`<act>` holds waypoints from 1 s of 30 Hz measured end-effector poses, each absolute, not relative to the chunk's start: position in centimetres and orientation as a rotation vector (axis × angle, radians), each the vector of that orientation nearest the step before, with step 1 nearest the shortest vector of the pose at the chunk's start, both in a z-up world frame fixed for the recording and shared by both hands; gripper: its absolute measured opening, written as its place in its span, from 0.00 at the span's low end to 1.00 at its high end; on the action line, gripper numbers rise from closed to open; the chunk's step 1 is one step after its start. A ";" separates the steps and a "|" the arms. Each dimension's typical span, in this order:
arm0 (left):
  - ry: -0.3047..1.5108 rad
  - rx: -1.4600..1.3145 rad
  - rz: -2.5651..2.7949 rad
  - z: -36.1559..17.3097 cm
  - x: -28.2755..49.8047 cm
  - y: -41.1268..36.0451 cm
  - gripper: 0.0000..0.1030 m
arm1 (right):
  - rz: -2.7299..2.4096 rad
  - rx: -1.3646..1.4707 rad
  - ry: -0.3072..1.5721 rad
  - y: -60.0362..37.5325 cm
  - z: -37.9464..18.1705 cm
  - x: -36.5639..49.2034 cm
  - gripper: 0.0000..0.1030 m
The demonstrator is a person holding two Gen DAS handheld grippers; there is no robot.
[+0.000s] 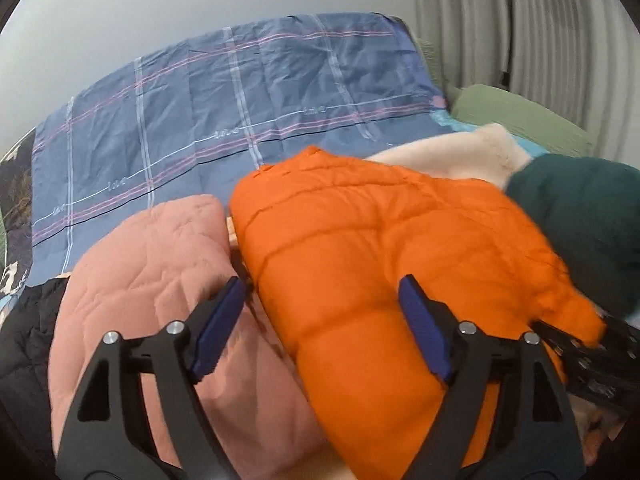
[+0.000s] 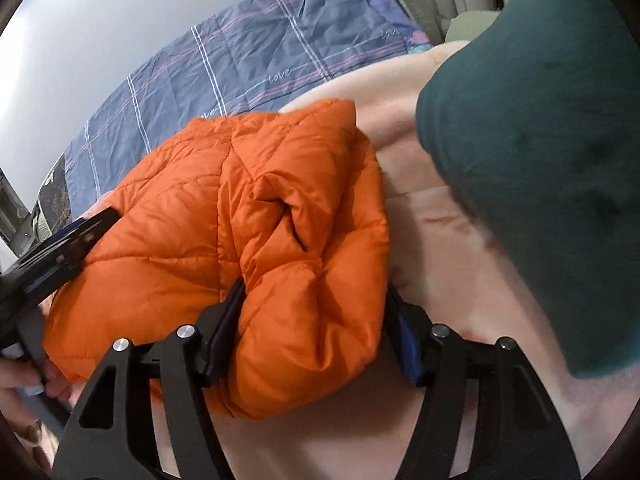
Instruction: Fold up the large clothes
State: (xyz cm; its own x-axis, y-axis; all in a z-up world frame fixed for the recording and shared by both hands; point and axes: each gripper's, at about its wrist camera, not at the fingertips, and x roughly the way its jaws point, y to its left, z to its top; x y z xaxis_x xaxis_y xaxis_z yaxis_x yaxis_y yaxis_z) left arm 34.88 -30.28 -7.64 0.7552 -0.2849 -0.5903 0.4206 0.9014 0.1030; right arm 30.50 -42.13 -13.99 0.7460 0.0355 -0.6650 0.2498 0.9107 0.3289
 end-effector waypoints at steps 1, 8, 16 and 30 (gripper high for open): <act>0.595 0.253 -0.399 -7.3 34.0 -30.2 0.80 | -0.126 0.417 0.712 -41.6 -13.6 29.5 0.65; 0.540 0.261 -0.536 -5.0 24.9 -27.0 0.84 | -0.088 0.406 0.666 -41.7 -9.4 22.7 0.67; 0.452 0.219 -0.600 -2.6 13.0 -23.6 0.98 | -0.153 0.225 0.555 -38.4 -3.5 7.7 0.89; 0.438 0.130 -0.388 0.3 -1.0 -18.1 0.98 | -0.270 0.176 0.413 -30.5 1.9 -3.7 0.96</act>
